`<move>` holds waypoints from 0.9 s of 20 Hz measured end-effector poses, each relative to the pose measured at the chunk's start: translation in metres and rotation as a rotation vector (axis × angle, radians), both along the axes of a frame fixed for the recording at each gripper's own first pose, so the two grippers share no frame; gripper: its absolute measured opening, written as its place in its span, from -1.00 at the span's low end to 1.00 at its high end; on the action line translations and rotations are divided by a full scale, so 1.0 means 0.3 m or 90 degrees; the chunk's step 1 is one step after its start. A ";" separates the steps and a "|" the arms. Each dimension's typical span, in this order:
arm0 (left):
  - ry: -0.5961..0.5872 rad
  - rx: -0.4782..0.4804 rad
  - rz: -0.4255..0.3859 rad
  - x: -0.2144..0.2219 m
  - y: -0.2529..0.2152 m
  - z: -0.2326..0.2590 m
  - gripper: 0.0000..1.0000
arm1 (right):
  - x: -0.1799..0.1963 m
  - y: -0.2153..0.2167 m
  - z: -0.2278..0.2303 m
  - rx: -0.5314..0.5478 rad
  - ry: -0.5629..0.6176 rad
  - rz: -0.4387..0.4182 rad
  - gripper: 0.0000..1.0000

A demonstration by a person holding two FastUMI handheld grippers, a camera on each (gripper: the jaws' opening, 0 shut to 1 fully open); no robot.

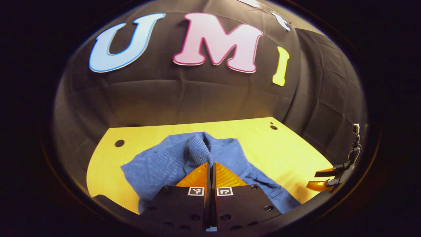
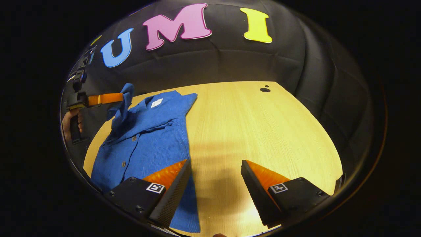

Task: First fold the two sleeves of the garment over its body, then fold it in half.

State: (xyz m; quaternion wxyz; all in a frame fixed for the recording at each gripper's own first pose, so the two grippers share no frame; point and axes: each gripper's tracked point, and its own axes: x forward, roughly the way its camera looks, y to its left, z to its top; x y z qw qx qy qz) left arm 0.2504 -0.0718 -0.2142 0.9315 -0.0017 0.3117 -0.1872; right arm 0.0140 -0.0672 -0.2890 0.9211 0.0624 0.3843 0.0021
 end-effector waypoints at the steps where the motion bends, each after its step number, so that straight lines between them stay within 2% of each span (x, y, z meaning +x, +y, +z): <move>1: 0.001 -0.004 -0.012 0.011 -0.046 -0.005 -1.00 | -0.010 -0.010 -0.001 0.000 0.001 -0.002 0.98; 5: 0.015 -0.004 -0.044 0.042 -0.199 -0.039 -1.00 | -0.024 -0.037 -0.001 0.000 -0.001 0.006 0.98; 8: 0.030 0.011 -0.037 0.043 -0.241 -0.056 -1.00 | -0.033 -0.043 -0.015 0.002 0.004 0.017 0.98; 12: 0.031 -0.004 -0.034 0.028 -0.275 -0.038 -1.00 | -0.026 -0.020 -0.027 0.015 0.008 0.030 0.99; 13: 0.025 -0.007 -0.032 0.021 -0.271 -0.025 -0.92 | -0.019 -0.009 -0.025 0.018 0.006 0.033 0.99; 15: -0.030 -0.007 -0.015 0.011 -0.231 0.053 0.61 | -0.014 0.014 -0.019 0.023 0.003 0.041 0.99; 18: -0.046 -0.006 0.000 -0.072 -0.124 0.095 0.65 | -0.015 0.061 -0.016 0.024 0.004 0.062 0.99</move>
